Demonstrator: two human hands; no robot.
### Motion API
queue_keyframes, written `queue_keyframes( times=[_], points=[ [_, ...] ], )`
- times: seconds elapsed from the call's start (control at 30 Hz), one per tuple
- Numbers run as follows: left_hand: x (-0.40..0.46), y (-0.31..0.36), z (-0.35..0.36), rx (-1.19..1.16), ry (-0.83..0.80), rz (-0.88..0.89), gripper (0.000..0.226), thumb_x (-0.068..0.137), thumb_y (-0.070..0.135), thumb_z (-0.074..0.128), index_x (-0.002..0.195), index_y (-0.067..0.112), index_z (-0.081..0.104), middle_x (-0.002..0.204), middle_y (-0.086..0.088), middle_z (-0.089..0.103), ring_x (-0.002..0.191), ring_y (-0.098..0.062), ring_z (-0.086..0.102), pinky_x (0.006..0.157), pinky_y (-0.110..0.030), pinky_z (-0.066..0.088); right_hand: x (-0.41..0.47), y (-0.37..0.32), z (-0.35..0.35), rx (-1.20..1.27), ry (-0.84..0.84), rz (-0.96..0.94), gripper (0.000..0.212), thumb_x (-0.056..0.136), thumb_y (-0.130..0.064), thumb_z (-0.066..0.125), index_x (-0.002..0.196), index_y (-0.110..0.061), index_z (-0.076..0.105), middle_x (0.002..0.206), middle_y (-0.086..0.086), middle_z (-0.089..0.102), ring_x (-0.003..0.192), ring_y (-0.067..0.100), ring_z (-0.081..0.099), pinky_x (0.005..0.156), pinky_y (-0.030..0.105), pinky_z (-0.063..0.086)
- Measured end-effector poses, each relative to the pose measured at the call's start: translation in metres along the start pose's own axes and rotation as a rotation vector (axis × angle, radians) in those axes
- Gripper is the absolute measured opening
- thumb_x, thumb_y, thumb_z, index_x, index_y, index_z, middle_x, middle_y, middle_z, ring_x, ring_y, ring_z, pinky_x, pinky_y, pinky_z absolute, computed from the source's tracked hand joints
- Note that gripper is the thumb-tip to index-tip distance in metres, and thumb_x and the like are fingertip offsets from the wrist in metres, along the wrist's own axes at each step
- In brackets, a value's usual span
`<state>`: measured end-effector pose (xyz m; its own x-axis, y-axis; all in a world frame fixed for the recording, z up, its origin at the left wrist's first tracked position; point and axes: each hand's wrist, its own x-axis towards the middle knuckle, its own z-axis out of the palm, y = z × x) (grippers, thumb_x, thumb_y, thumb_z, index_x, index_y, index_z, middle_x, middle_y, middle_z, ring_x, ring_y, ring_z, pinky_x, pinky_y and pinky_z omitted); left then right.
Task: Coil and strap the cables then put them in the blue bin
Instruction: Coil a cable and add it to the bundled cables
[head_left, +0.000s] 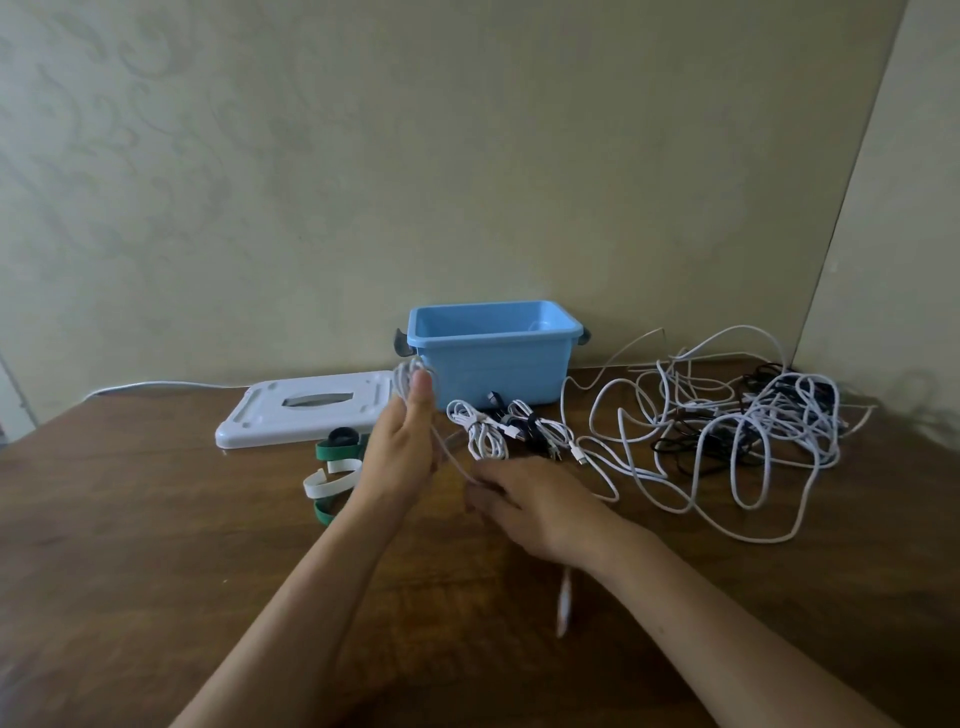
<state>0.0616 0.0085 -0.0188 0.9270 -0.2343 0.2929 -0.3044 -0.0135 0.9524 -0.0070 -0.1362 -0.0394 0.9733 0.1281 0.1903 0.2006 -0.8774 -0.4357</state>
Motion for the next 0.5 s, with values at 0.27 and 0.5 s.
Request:
queue_keyframes(
  times=[0.27,0.5],
  points=[
    [0.001,0.006,-0.003,-0.448,-0.184,-0.055,0.046,0.090,0.058,0.046,0.072,0.015,0.044,0.060,-0.002,0.036,0.046,-0.015,0.036,0.052,-0.029,0.036,0.004,-0.001,0.010,-0.050,-0.043,-0.005,0.026,0.106,-0.037,0.044,0.096,-0.031,0.067,0.069,-0.017,0.053,0.075,0.004,0.056,0.080,0.032,0.047],
    [-0.006,0.008,-0.007,-0.076,-0.484,-0.113,0.052,0.095,0.052,0.048,0.100,0.002,0.061,0.057,0.005,0.041,0.044,-0.011,0.031,0.040,-0.022,0.031,0.003,0.020,-0.019,0.126,0.157,0.231,0.034,0.091,-0.063,0.059,0.084,-0.031,0.067,0.068,-0.012,0.063,0.059,0.005,0.061,0.061,0.026,0.043]
  ],
)
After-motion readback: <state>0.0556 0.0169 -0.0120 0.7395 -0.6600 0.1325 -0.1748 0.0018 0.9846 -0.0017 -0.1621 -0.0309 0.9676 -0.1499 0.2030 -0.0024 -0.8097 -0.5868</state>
